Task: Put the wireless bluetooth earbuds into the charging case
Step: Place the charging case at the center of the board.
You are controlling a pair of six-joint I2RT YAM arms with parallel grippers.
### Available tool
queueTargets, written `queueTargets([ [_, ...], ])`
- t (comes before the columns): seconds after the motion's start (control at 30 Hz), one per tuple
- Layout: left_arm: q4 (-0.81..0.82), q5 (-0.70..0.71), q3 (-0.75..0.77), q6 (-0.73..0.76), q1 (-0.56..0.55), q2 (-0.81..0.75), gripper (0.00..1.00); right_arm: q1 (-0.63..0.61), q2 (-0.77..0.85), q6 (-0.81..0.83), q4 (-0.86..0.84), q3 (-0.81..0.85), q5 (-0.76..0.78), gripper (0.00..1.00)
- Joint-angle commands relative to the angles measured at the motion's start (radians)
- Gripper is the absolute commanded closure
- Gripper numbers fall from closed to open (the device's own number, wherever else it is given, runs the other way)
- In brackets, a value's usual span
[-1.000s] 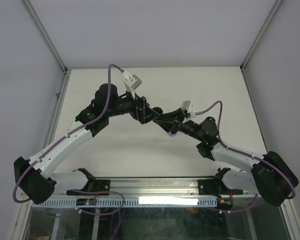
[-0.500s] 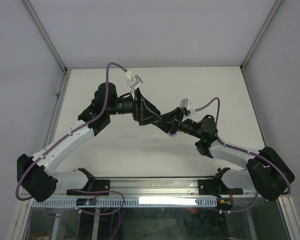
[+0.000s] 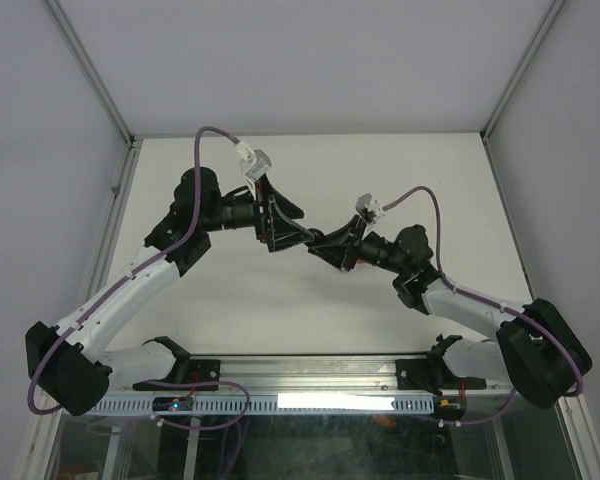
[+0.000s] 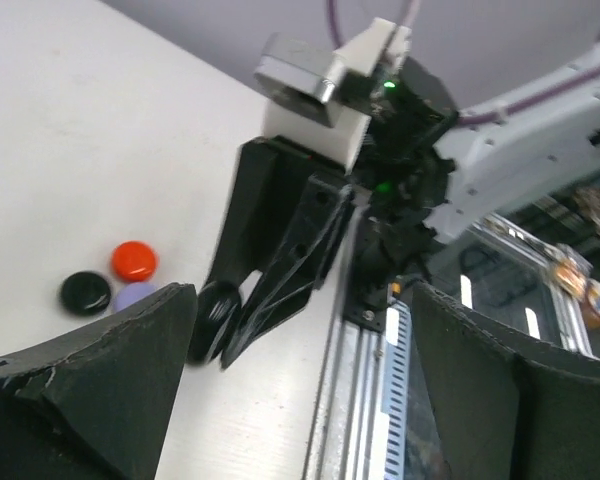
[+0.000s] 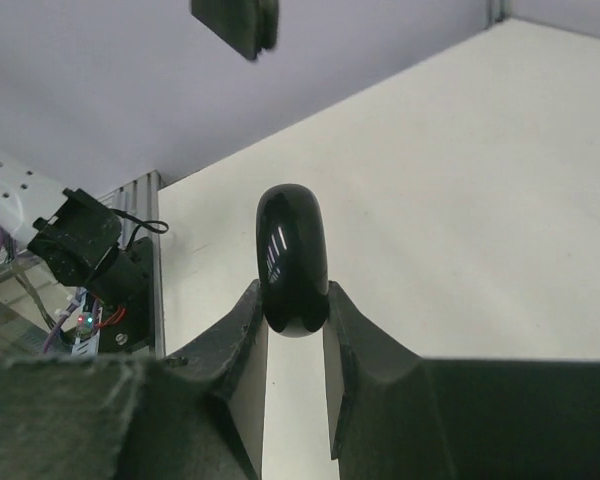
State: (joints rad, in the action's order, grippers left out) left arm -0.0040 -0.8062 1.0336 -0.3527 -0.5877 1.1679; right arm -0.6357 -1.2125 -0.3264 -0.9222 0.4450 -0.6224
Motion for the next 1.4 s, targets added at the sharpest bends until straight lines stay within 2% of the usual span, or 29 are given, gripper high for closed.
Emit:
queueTargets([
  [0.0, -0.088, 0.244, -0.019, 0.042, 0.054, -0.084, 0.08, 0.050, 0.090, -0.031, 0.266, 0.034, 0.095, 1.00],
  [0.13, -0.192, 0.487, -0.055, 0.048, 0.117, -0.104, 0.04, 0.110, 0.144, -0.055, 0.505, 0.033, 0.163, 1.00],
  [0.23, -0.260, 0.615, -0.086, 0.040, 0.193, -0.110, 0.02, 0.173, 0.170, -0.091, 0.638, 0.022, 0.203, 1.00],
  [0.43, -0.293, 0.705, -0.163, 0.030, 0.335, -0.166, 0.01, 0.296, 0.159, -0.166, 0.864, 0.015, 0.284, 1.00],
  [0.6, -0.292, 0.852, -0.216, 0.056, 0.379, -0.202, 0.01, 0.329, 0.081, -0.222, 0.905, 0.000, 0.317, 1.00],
  [0.83, -0.260, 0.781, -0.232, 0.089, 0.407, -0.244, 0.01, 0.330, -0.113, -0.260, 0.876, 0.031, 0.290, 0.99],
  [1.03, -0.209, 0.722, -0.269, 0.102, 0.411, -0.314, 0.01, 0.329, -0.197, -0.292, 0.852, 0.070, 0.241, 0.80],
  [1.27, -0.169, 0.676, -0.299, 0.103, 0.411, -0.396, 0.01, 0.329, -0.088, -0.239, 0.993, 0.084, 0.342, 0.43],
  [1.37, -0.163, 0.668, -0.308, 0.097, 0.411, -0.431, 0.01, 0.329, -0.025, -0.205, 1.079, 0.105, 0.383, 0.30],
])
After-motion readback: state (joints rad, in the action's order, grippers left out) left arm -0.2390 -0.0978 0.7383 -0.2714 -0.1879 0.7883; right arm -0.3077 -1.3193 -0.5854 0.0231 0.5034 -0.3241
